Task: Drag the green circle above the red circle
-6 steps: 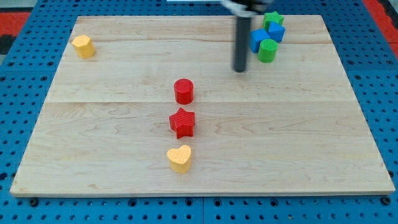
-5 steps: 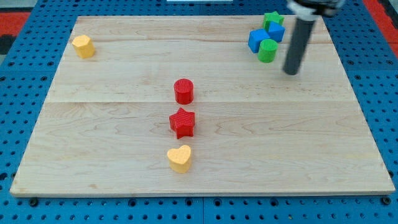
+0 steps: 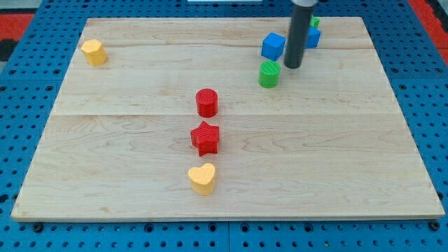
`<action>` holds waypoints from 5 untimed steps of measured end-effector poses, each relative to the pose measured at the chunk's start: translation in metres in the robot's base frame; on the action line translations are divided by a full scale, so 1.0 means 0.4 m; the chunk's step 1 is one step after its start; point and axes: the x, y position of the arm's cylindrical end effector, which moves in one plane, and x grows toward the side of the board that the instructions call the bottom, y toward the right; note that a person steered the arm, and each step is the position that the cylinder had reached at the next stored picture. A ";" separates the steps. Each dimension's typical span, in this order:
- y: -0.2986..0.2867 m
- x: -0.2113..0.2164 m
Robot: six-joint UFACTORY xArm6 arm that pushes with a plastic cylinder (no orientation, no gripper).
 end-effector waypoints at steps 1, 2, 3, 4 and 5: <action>0.004 0.035; -0.110 0.043; -0.216 0.044; -0.157 0.092; -0.153 0.149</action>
